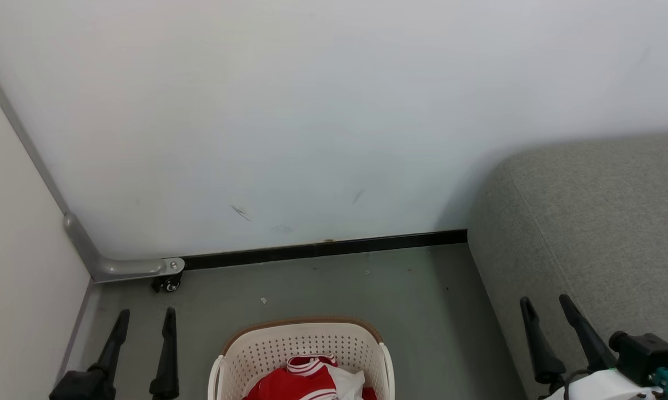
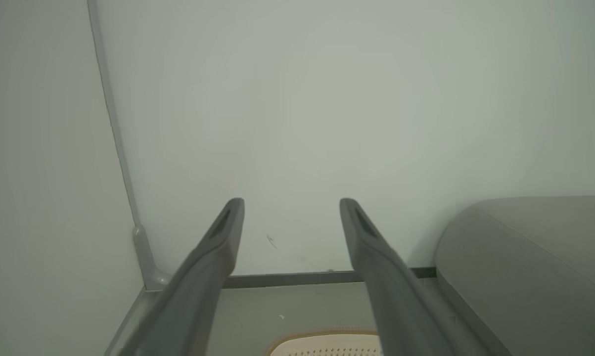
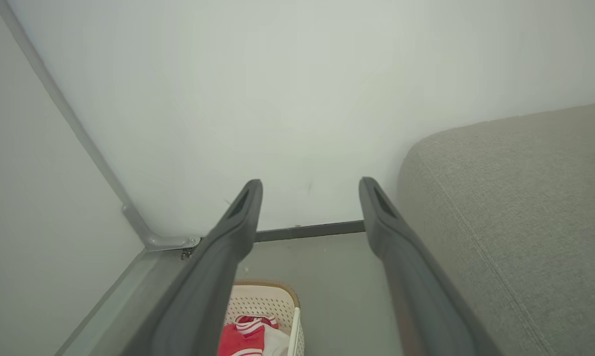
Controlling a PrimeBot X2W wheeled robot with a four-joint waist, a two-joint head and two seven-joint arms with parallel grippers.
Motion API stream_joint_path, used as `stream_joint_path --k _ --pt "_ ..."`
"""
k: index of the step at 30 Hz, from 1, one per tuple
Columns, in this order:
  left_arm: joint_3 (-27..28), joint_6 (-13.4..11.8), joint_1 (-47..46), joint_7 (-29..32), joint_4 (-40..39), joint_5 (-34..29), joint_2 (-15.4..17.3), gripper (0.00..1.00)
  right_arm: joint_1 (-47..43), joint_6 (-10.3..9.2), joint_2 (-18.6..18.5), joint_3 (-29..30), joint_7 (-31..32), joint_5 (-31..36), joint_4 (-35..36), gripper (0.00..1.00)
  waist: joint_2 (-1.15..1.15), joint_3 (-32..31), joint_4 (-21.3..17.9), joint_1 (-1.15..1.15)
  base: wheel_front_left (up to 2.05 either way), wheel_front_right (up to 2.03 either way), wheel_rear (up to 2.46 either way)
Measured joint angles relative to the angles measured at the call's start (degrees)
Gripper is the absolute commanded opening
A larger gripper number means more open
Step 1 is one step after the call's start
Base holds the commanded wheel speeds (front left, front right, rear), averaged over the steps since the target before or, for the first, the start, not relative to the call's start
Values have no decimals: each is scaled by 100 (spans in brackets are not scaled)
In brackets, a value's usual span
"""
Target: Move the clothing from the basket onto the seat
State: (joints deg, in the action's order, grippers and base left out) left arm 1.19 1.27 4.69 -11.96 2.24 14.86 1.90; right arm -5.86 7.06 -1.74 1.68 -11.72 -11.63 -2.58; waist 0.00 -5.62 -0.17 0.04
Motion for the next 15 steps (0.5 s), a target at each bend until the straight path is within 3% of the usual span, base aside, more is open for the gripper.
stream_joint_path --k 7,11,15 --pt "-385 -171 183 -132 238 -350 18 100 -89 1 -13 -63 -143 566 -198 100 0 -19 -29 0 0 0 0" --pt "-456 -415 224 -215 515 -127 24 100 -218 1 -16 -38 -215 879 -382 100 0 -33 -36 -1 0 0 0" --pt "-576 -474 288 -233 838 -42 35 100 -215 1 -16 -22 -249 999 -577 100 0 -31 -42 -1 0 0 0"
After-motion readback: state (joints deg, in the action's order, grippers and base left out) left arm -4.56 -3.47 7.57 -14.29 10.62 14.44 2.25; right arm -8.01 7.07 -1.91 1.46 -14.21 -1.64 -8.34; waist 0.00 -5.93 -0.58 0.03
